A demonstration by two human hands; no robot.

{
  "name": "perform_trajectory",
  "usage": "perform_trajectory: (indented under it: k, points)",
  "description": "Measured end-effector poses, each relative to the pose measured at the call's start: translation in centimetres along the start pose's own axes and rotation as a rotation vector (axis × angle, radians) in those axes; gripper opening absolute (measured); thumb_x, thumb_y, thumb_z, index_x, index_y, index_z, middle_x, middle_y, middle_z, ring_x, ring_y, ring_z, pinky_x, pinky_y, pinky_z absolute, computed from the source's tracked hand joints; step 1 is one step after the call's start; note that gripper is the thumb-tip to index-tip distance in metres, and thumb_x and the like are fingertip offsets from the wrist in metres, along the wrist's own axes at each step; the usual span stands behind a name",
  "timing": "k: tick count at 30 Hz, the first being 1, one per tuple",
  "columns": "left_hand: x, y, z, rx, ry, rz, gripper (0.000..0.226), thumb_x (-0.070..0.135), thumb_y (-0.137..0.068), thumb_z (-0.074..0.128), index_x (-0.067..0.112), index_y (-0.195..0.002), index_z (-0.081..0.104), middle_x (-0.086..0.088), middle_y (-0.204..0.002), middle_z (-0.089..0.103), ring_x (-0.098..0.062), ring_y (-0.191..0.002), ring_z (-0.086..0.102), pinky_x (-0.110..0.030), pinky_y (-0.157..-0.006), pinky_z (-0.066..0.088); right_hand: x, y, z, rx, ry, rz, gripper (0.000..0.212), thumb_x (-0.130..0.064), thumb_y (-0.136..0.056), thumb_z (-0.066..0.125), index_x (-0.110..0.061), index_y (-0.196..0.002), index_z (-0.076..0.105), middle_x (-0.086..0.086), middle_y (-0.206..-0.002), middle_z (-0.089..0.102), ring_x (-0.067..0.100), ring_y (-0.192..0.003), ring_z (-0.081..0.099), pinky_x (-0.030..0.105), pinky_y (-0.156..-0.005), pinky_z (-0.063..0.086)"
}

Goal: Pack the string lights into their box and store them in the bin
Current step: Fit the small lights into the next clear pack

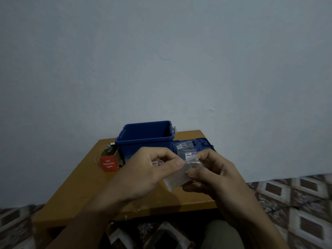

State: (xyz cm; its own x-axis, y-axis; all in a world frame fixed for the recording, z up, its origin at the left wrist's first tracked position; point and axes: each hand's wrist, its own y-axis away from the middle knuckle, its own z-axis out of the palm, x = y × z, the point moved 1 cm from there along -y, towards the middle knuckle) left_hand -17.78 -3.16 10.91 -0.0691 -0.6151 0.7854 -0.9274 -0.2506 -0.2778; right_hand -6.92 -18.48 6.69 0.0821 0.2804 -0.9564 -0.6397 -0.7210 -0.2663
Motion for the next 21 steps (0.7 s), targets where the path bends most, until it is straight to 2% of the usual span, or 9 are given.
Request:
perform_trajectory:
  k: [2, 4, 7, 9, 10, 12, 15, 18, 21]
  points:
    - [0.3, -0.1, -0.1, -0.053, 0.024, -0.040, 0.029, 0.041, -0.092, 0.058, 0.019, -0.093, 0.078, 0.017, -0.062, 0.066, 0.006, -0.058, 0.059, -0.011, -0.060, 0.041, -0.1, 0.0, -0.3, -0.017, -0.069, 0.032, 0.017, -0.002, -0.082, 0.073, -0.002, -0.096, 0.063, 0.021, -0.096, 0.071, 0.037, -0.088, 0.073, 0.035, -0.070, 0.061]
    - [0.3, -0.1, -0.3, -0.062, 0.030, -0.054, 0.030, 0.037, -0.095, 0.057, 0.014, -0.093, 0.077, 0.019, -0.050, 0.058, 0.007, -0.045, 0.050, -0.008, -0.049, 0.036, 0.0, -0.1, -0.4, -0.033, -0.053, 0.024, 0.025, -0.011, -0.077, 0.079, -0.005, -0.096, 0.064, 0.018, -0.092, 0.072, 0.033, -0.083, 0.072, 0.033, -0.068, 0.059]
    - [0.0, -0.3, -0.7, -0.054, -0.026, -0.020, 0.029, 0.046, -0.090, 0.061, 0.025, -0.091, 0.080, 0.011, -0.070, 0.071, 0.002, -0.061, 0.059, -0.020, -0.062, 0.044, 0.1, -0.1, -0.4, -0.052, 0.069, -0.005, 0.021, -0.022, -0.076, 0.076, -0.022, -0.097, 0.070, 0.005, -0.081, 0.069, 0.020, -0.070, 0.063, 0.031, -0.063, 0.051]
    - [-0.2, -0.4, -0.9, -0.067, -0.047, -0.019, 0.030, 0.052, -0.087, 0.061, 0.030, -0.090, 0.080, 0.005, -0.082, 0.075, -0.008, -0.077, 0.066, -0.032, -0.071, 0.050, 0.0, -0.1, -0.2, -0.076, 0.045, 0.004, 0.022, -0.024, -0.083, 0.077, -0.030, -0.103, 0.072, 0.003, -0.078, 0.067, 0.019, -0.067, 0.061, 0.031, -0.062, 0.051]
    - [-0.2, -0.4, -1.1, -0.069, -0.048, -0.016, 0.029, 0.052, -0.087, 0.061, 0.030, -0.090, 0.080, 0.004, -0.083, 0.075, -0.010, -0.079, 0.067, -0.032, -0.072, 0.050, -0.1, -0.1, -0.1, -0.083, 0.019, 0.009, 0.021, -0.029, -0.084, 0.076, -0.030, -0.105, 0.072, 0.004, -0.076, 0.066, 0.020, -0.066, 0.061, 0.030, -0.062, 0.052]
    - [0.1, -0.5, -1.2, -0.067, -0.052, 0.001, 0.027, 0.048, -0.089, 0.063, 0.028, -0.088, 0.081, 0.005, -0.080, 0.075, -0.008, -0.076, 0.067, -0.026, -0.069, 0.048, -0.3, 0.0, 0.2, -0.081, -0.025, 0.012, 0.025, -0.037, -0.084, 0.071, -0.024, -0.106, 0.075, 0.007, -0.075, 0.066, 0.022, -0.067, 0.061, 0.031, -0.063, 0.052]
    - [0.4, -0.4, -1.6, -0.099, -0.021, -0.014, 0.029, 0.044, -0.090, 0.063, 0.022, -0.083, 0.080, 0.006, -0.060, 0.064, -0.005, -0.053, 0.053, -0.017, -0.054, 0.039, -0.4, 0.1, 0.3, -0.067, -0.014, -0.004, 0.026, -0.037, -0.090, 0.069, -0.014, -0.101, 0.077, 0.011, -0.082, 0.070, 0.023, -0.068, 0.063, 0.030, -0.065, 0.054]
    - [0.2, -0.1, -2.1, -0.181, 0.088, -0.088, 0.032, 0.044, -0.090, 0.062, 0.018, -0.078, 0.078, -0.014, -0.059, 0.043, -0.018, -0.049, 0.032, -0.024, -0.046, 0.027, -0.4, 0.3, 0.2, -0.087, -0.047, 0.017, 0.031, -0.028, -0.083, 0.068, -0.005, -0.103, 0.075, 0.013, -0.084, 0.071, 0.024, -0.067, 0.064, 0.029, -0.065, 0.056]
    - [0.1, 0.1, -2.6, -0.230, 0.143, -0.092, 0.033, 0.040, -0.093, 0.060, 0.016, -0.077, 0.076, -0.013, -0.061, 0.042, -0.016, -0.048, 0.031, -0.023, -0.046, 0.026, -0.5, 0.4, 0.3, -0.104, -0.076, 0.024, 0.032, -0.026, -0.081, 0.070, -0.002, -0.103, 0.074, 0.017, -0.087, 0.071, 0.026, -0.068, 0.066, 0.030, -0.066, 0.057]
